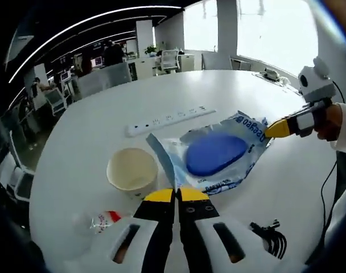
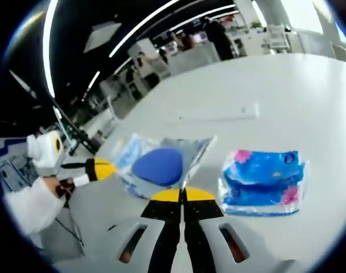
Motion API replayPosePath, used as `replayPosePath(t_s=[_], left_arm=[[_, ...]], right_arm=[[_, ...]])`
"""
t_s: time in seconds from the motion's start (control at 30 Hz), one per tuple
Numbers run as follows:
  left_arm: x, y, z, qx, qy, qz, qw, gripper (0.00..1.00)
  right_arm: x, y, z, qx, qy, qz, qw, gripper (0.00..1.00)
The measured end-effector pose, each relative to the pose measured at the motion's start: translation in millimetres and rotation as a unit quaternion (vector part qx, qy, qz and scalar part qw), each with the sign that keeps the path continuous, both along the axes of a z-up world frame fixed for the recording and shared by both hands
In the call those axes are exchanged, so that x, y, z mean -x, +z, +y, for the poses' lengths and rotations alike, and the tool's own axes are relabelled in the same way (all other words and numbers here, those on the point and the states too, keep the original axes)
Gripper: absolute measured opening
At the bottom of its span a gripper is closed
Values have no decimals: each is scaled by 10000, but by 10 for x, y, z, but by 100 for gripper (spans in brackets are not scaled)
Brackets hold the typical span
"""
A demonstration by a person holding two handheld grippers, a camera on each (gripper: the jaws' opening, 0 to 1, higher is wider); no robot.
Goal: Arrange the tabletop items into an orderly group along one side of the table until the central work area is clear of visible clutter.
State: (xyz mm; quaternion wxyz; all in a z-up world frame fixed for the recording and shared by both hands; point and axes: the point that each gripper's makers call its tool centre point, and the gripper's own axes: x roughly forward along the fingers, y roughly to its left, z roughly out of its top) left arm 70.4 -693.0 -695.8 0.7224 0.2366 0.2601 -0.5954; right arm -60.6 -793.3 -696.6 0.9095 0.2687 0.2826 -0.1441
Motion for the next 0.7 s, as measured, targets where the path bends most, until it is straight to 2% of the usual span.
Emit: replayPosePath(t_s=[0.1,0.23,0.47,0.6,0.7], left_arm=[[-10,-62,-26,-76,12,47,10000,0],[-37,-170,-45,-230,-18,16,9997,0],[-23,-266,-46,-307,15,118,9995,0],[0,-343,-64,-428,-109,-13,9990,0],[-11,-360,-65,-492,3,-4,9988,0]], right_arm=[[-54,-42,-10,92,74,93,9999,0],[-79,-171,-11,383,327,403,9979,0],[-30,-339,-67,217,257,485,9983,0],[-28,-380,-98,306,263,560,9976,0],[-21,-414,-103,216,139,578,9980,0]])
